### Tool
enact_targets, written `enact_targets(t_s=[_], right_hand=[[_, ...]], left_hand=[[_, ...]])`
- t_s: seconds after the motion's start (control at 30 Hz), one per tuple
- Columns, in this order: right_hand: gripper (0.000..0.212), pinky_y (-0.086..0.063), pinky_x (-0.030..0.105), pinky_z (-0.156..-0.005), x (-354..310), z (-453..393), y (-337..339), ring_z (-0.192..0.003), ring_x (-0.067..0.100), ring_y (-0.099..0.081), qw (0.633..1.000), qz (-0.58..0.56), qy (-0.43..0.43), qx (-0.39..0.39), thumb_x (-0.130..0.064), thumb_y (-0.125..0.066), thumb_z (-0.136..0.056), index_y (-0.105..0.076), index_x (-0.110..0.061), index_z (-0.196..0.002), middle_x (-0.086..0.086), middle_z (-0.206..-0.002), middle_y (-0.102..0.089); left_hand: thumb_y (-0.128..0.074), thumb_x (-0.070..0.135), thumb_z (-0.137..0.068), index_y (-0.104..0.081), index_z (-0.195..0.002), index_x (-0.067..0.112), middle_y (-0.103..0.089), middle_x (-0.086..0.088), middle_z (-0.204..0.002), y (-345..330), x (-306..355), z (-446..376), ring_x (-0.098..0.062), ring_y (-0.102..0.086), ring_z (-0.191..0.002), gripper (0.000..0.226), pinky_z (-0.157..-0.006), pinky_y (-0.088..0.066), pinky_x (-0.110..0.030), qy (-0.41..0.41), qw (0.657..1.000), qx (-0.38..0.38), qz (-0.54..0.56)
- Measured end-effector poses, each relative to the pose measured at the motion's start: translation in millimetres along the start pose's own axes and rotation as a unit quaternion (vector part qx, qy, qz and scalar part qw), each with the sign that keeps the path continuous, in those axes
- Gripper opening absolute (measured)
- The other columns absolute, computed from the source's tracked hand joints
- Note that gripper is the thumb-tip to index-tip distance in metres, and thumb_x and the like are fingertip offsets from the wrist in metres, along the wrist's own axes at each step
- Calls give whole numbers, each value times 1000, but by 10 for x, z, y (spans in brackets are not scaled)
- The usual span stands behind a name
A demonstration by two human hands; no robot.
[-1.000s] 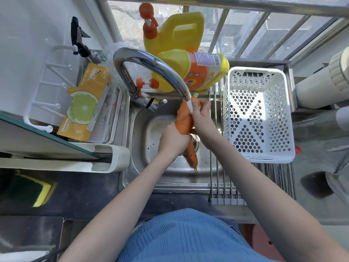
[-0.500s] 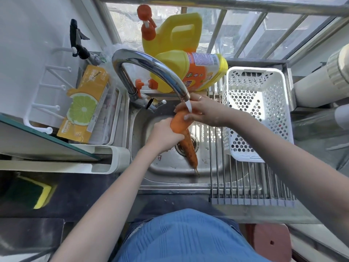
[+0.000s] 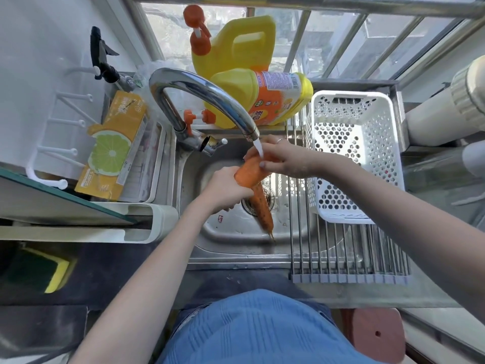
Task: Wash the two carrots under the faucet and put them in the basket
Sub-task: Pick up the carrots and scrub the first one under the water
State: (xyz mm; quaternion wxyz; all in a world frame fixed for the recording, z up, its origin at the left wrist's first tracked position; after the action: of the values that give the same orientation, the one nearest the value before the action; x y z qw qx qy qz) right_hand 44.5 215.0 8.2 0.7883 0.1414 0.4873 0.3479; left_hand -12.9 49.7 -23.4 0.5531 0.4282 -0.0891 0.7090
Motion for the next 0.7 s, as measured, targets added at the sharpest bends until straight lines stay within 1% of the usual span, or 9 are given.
enact_targets(t_s=[0.1,0.17,0.23,0.33,0.4,0.47,0.6,0.7], right_hand=[[38,-28,36,-107,13,19,-18,-127,22,-29,1000,4,-4,8,-17,-48,-97,-51,-29,-133,6,-139,-34],[39,-27,36,-109,13,33,-11,-128,23,-30,1000,-13,0,20,-17,-47,-97,-51,-28,-134,6,-138,-35],[36,-27,34,-107,21,41,-15,-128,22,-29,999,-18,-5,27,-23,-47,-99,-50,-27,-135,6,-138,-35],[36,-25,40,-110,34,28,-36,-130,25,-28,1000,8,-11,23,-28,-46,-100,-48,-28,-136,7,-140,-33],[35,-24,42,-111,27,30,-36,-130,26,-28,1000,12,-7,25,-26,-46,-100,-48,-29,-135,7,-138,-34],[37,-24,41,-110,25,40,-27,-128,26,-29,999,11,-10,31,-22,-47,-98,-48,-29,-134,7,-137,-35],[41,-28,41,-109,-13,43,-42,-127,27,-30,999,13,-15,42,-17,-49,-92,-50,-29,-131,8,-136,-35],[43,-31,36,-107,-13,64,-19,-126,25,-33,999,-14,-15,47,-10,-46,-92,-52,-26,-131,9,-136,-37]], left_hand=[[-66,12,-69,-56,-80,14,-56,-5,-64,3,11,7,-20,-48,-48,15,-44,-41,-26,0,1000,-8,-9],[-66,12,-69,-56,-80,13,-56,-5,-64,15,25,10,-20,-48,-48,15,-43,-41,-26,-2,1000,-10,-11],[-67,13,-69,-57,-81,14,-57,-5,-64,26,42,4,-20,-49,-48,15,-42,-41,-25,-3,1000,-12,-15],[-67,13,-70,-56,-82,15,-58,-5,-67,43,65,2,-19,-50,-49,16,-42,-41,-24,-4,1000,-14,-25],[-67,12,-70,-55,-80,15,-58,-6,-68,52,77,6,-19,-50,-49,15,-41,-41,-24,-6,999,-14,-30],[-66,12,-71,-54,-79,15,-57,-5,-67,52,86,5,-19,-49,-48,15,-41,-40,-24,-8,999,-14,-31],[-64,12,-70,-55,-78,15,-57,-4,-65,30,96,-6,-19,-48,-47,12,-41,-40,-24,-5,1000,-11,-24],[-64,13,-70,-54,-76,18,-57,-3,-63,21,93,-3,-19,-49,-49,13,-42,-41,-24,-6,999,-16,-28]])
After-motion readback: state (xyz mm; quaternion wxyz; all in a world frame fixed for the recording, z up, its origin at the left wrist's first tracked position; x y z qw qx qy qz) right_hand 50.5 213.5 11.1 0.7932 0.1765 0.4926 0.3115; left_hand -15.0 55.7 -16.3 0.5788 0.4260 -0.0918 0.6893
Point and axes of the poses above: each hand's wrist, its own z-axis away from the middle knuckle, its own y-axis out of the back of the hand, x = y × z, the point moved 2 cm from there along -z, towards the middle knuckle
